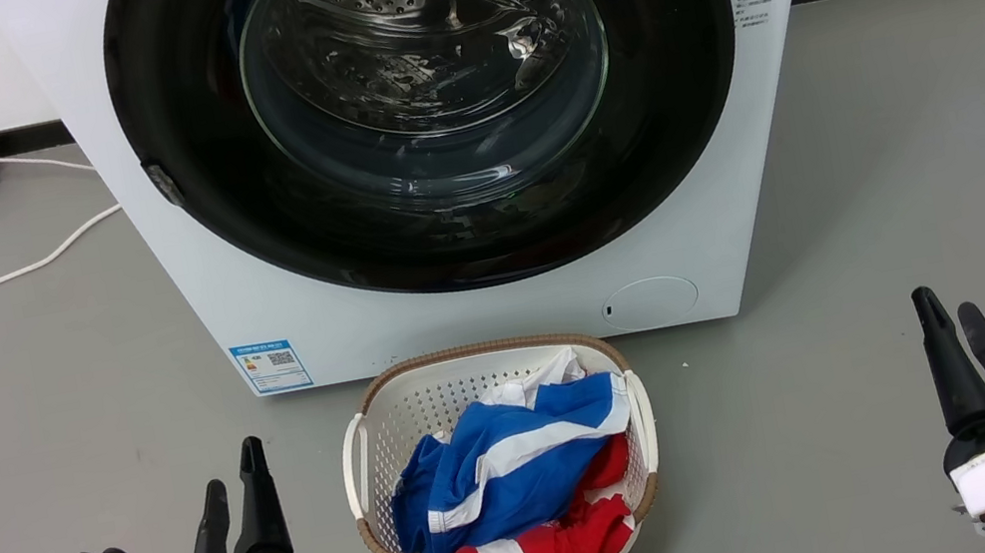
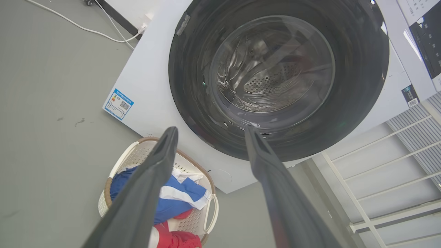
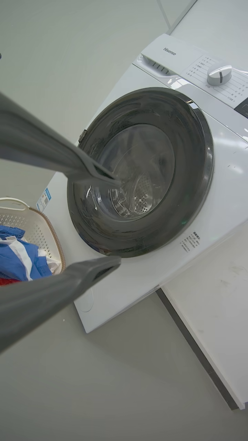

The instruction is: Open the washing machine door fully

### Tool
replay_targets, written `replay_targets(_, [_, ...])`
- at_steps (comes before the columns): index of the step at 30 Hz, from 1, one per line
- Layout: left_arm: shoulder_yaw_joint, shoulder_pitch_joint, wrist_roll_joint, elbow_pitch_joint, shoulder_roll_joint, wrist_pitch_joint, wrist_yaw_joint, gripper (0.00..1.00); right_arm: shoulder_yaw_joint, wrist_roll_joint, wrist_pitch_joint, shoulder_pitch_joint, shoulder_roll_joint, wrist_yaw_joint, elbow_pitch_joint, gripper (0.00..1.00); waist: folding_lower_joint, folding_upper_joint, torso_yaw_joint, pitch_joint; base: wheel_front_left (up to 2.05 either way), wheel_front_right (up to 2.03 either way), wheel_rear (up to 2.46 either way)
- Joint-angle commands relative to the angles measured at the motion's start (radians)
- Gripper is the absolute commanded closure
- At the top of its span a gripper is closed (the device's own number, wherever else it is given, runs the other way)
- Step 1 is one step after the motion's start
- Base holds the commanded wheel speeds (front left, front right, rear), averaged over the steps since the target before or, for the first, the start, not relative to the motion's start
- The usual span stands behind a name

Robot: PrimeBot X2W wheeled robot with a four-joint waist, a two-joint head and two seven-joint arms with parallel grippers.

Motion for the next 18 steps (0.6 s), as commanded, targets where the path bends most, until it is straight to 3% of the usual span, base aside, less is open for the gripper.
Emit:
replay_targets(1, [-0.011, -0.007, 0.039, -0.020, 0.014, -0.012, 0.013, 0.00, 0.001, -0.045, -0.010, -0.002, -0.005, 0.001, -0.024, 0.00, 0.0000, 0.0000, 0.000, 0.000, 0.00, 0.00, 0.00])
replay_targets(18, [-0.094, 0.003, 0.221, -0.052, 0.057, -0.063, 0.071, 0.00, 0.000, -0.259, -0.061, 0.027, -0.005, 0.002, -0.076, 0.00, 0.0000, 0.0000, 0.002, 0.001, 0.00, 0.00, 0.00])
